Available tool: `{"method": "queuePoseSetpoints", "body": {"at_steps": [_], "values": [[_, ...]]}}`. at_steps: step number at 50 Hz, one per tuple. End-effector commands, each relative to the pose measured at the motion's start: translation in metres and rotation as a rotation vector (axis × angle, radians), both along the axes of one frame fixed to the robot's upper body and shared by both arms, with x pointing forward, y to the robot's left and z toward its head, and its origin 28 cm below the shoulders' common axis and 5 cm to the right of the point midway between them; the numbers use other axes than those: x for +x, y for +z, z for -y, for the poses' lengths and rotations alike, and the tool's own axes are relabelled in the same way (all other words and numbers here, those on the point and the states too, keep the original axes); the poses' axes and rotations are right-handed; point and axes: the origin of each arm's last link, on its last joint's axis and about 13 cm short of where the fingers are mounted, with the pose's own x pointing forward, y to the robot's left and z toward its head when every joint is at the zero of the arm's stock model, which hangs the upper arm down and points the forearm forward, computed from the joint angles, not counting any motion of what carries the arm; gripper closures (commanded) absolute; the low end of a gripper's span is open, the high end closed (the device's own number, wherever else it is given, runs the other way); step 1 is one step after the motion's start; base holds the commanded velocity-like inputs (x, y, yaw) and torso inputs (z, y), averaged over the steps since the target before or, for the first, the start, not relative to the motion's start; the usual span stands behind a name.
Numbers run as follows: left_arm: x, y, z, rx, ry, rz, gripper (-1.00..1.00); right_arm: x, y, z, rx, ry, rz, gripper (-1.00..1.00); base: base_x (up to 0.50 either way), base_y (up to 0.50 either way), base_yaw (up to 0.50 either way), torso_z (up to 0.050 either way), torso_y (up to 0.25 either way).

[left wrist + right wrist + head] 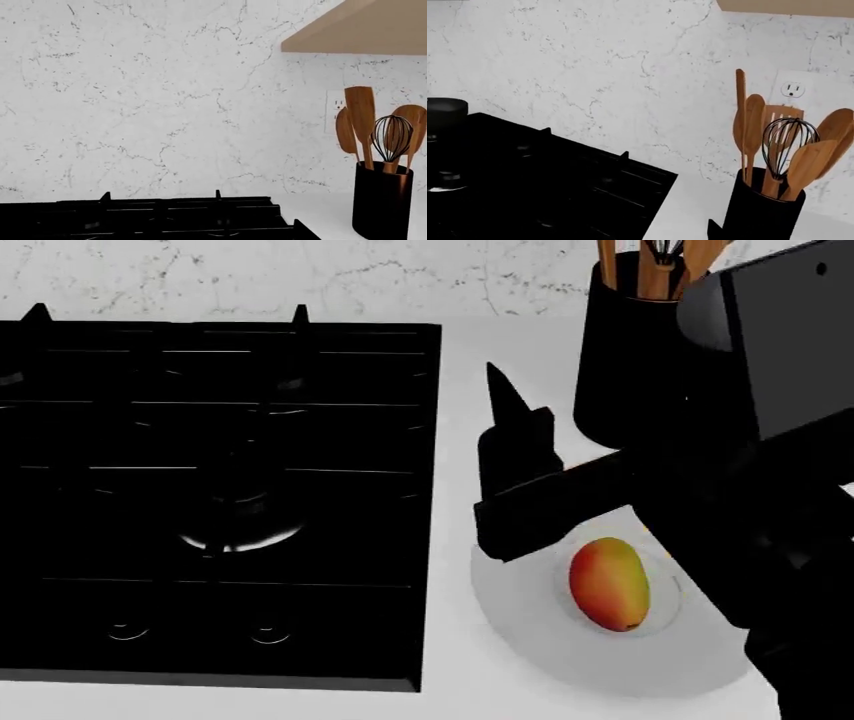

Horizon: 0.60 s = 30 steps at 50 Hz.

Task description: Pick the mango from the plate and place it in the pan.

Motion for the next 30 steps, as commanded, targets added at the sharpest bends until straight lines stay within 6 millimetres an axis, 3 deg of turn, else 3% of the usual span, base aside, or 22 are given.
{"method": "queuePoseSetpoints", "body": {"at_steps": [1,22,30], "values": [[0.002,-0.002,-0.002,-0.009,-0.001,0.0,-1.0,0.033,0.007,0.016,-0.049,-0.036,-0.17,-1.0,0.0,0.0,0.0,0.0,0.0],[-0.004,-0.004,-0.003,-0.021,-0.015,-0.02,-1.0,0.044,-0.043,0.024,-0.133,-0.159,-0.319,-1.0,0.0,0.0,0.0,0.0,0.0],[-0.007,-0.005,0.0,-0.025,-0.02,-0.03,-1.0,0.04,-0.054,0.024,-0.15,-0.17,-0.354,-1.0,0.0,0.0,0.0,0.0,0.0]]}}
